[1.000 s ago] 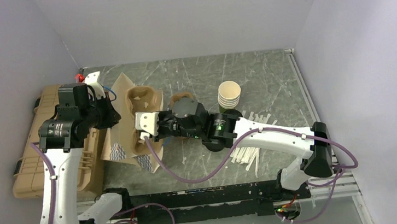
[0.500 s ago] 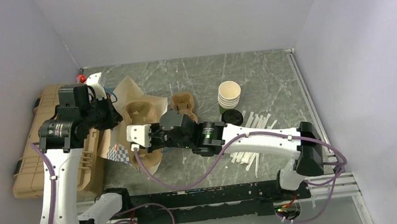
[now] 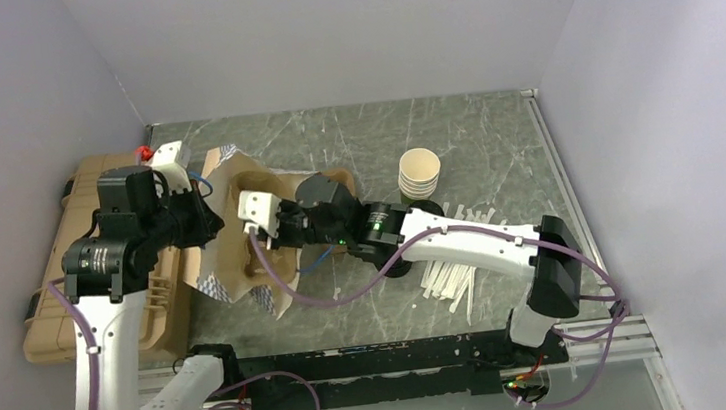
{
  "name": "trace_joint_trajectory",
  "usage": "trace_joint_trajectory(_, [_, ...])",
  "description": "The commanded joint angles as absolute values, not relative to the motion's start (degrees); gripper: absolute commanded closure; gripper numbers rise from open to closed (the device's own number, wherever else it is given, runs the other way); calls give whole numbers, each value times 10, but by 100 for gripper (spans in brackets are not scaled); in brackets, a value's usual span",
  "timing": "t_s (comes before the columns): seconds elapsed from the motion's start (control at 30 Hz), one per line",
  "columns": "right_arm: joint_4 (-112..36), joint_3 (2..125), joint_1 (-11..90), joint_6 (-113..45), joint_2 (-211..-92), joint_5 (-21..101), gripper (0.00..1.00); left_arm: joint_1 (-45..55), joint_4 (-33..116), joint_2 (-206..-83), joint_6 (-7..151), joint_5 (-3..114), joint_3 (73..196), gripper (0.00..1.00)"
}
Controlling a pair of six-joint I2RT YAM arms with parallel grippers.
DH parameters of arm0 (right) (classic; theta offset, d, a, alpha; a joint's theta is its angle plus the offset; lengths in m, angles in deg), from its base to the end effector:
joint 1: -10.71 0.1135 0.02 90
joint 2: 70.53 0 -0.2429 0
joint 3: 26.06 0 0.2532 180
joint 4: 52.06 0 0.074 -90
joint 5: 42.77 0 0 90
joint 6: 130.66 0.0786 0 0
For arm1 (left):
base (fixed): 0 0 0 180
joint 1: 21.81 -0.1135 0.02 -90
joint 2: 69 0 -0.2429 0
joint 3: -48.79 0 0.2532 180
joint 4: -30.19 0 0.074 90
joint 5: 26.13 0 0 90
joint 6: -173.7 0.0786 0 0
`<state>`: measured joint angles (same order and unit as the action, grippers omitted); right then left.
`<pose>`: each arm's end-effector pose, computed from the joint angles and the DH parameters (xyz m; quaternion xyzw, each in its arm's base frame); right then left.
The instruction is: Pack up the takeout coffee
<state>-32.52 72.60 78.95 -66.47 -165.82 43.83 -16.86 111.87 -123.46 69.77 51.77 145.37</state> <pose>0.1594 0.4118 0.3278 -0.5969 0.5317 0.2394 0.5511 0.1808 -0.0322 0.3849 -0.0257 0.9004 -0.1636 0.4023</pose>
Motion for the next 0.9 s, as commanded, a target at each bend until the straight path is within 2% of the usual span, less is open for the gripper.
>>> trace_joint_trajectory(0.0, [-380,723,759,-622,-1645,404,82,-167,1114,-1213,708,500,1445,100])
trace_joint_trajectory(0.4, [-375,744,745,-614,-1670,393,83,-162,1122,-1206,713,487,1444,100])
trace_joint_trajectory(0.87, [-390,726,714,-622,-1623,353,83,-152,1129,-1195,714,507,1429,100])
